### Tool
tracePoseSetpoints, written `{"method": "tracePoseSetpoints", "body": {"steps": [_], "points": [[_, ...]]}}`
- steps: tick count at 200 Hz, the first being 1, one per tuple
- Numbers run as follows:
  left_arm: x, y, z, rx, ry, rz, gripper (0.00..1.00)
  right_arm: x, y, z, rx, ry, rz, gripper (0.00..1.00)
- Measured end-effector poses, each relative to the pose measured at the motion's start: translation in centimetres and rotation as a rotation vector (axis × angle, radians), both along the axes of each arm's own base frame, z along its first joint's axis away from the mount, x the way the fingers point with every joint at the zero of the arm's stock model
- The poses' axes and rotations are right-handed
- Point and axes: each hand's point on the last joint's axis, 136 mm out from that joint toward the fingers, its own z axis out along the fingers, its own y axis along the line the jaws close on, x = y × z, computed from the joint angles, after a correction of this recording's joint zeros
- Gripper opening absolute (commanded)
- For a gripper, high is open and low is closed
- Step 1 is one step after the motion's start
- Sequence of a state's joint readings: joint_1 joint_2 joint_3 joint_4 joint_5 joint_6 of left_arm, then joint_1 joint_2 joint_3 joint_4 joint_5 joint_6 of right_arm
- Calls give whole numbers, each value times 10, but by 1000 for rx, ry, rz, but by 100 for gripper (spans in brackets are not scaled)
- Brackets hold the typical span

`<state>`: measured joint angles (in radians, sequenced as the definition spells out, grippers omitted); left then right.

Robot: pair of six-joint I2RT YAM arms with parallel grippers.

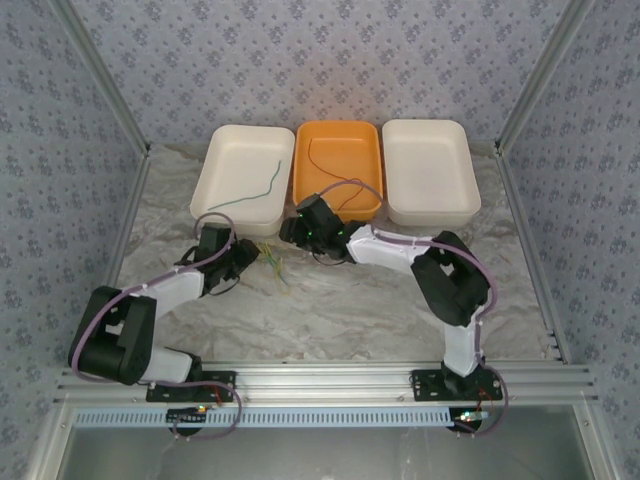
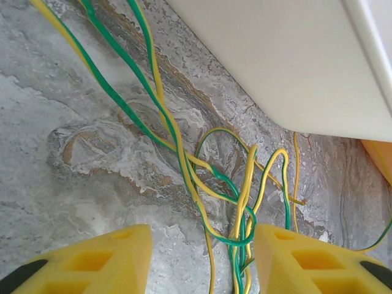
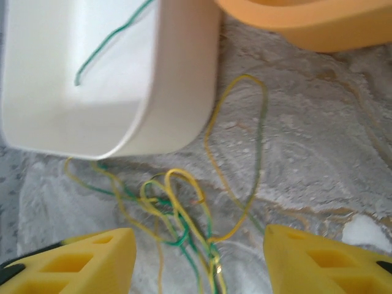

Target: Untangle the cables

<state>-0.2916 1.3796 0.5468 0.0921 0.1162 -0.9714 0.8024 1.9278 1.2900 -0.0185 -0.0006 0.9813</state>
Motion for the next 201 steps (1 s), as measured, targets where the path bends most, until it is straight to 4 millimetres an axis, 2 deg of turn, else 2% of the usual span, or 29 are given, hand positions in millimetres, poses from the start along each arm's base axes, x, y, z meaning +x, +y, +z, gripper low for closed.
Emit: {"method": "tracePoseSetpoints", "body": {"steps": [12,32,38,49,59,83,98,109,121,131,143,150,178,201], "points": [[1,0,1,-6,-1,4,56,3,-3,-16,-9,36,-17,58],[3,-2,4,-15,-17,4,58,9,-5,-35,-8,68,-34,44],[4,-2,4,-17,-21,5,59,11,-4,-38,-5,72,-36,35],[6,-3,5,-21,-26,7,59,14,-1,-42,-5,75,-30,12],[7,-3,3,-24,-26,9,59,17,2,-42,3,75,-33,0],[10,-3,-9,-27,-4,19,58,18,2,-36,8,50,-38,0],[11,-3,-17,-27,13,26,58,9,-3,-29,-6,29,-38,0],[15,-4,-17,-40,3,34,58,-1,-9,-18,-14,9,-33,0],[21,-5,-16,-49,-5,40,53,-13,-14,0,-7,-23,-23,0],[26,-6,-17,-55,-11,44,37,-22,-18,15,1,-51,-16,0],[32,-8,-22,-60,-9,50,11,-31,-23,33,13,-85,-12,0],[32,-9,-26,-61,-3,53,0,-36,-27,41,18,-102,-12,0],[34,-9,-30,-76,-2,70,0,-49,-50,67,11,-160,-30,0],[27,-7,-30,-75,-13,78,0,-53,-74,87,-13,-208,-55,0]]}}
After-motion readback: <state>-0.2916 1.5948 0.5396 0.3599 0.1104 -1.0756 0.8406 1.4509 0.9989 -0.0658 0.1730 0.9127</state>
